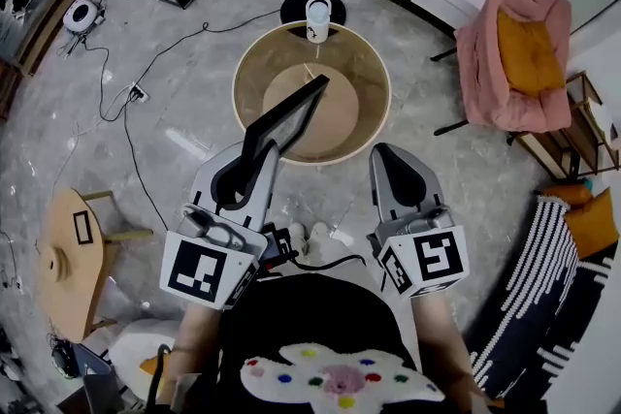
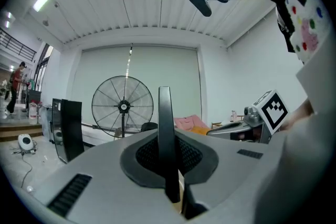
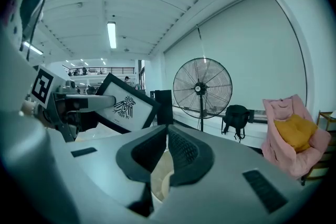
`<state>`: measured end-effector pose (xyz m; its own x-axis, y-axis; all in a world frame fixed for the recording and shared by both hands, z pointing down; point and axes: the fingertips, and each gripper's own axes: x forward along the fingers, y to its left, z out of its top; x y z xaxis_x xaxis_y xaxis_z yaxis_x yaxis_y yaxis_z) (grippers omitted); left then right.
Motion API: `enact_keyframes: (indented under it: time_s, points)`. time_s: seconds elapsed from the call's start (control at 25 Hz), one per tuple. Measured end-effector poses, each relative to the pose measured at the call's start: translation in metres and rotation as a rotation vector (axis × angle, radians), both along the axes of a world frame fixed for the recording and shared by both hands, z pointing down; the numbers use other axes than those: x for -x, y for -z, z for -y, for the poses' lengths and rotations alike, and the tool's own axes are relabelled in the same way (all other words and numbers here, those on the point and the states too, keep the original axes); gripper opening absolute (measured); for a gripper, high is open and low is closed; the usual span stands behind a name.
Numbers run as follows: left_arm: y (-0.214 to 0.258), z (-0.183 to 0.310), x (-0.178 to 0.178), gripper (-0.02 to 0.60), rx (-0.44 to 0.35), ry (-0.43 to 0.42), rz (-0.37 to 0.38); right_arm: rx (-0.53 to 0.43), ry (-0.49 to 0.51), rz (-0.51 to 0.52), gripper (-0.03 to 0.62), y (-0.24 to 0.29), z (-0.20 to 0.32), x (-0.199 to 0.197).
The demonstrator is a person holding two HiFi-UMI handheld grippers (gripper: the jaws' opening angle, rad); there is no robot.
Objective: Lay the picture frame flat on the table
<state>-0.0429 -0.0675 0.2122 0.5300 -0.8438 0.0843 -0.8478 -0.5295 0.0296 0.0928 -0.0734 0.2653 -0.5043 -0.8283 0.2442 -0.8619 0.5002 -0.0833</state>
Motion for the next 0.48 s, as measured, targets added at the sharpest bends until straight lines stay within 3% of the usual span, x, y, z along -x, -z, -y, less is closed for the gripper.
enact_keyframes:
  time_s: [0.32,0.48]
  points:
    - [-0.003,-0.003,0.002,0.028,0.058,-0.100,-0.157,-0.028,0.049,0.069,0.043,0.010,0.001,0.017]
    - [0.000,-0.008,-0.002,0.028,0.087,-0.174,-0.255,-0.031,0.110,0.086,0.133,0.014,-0.001,0.029]
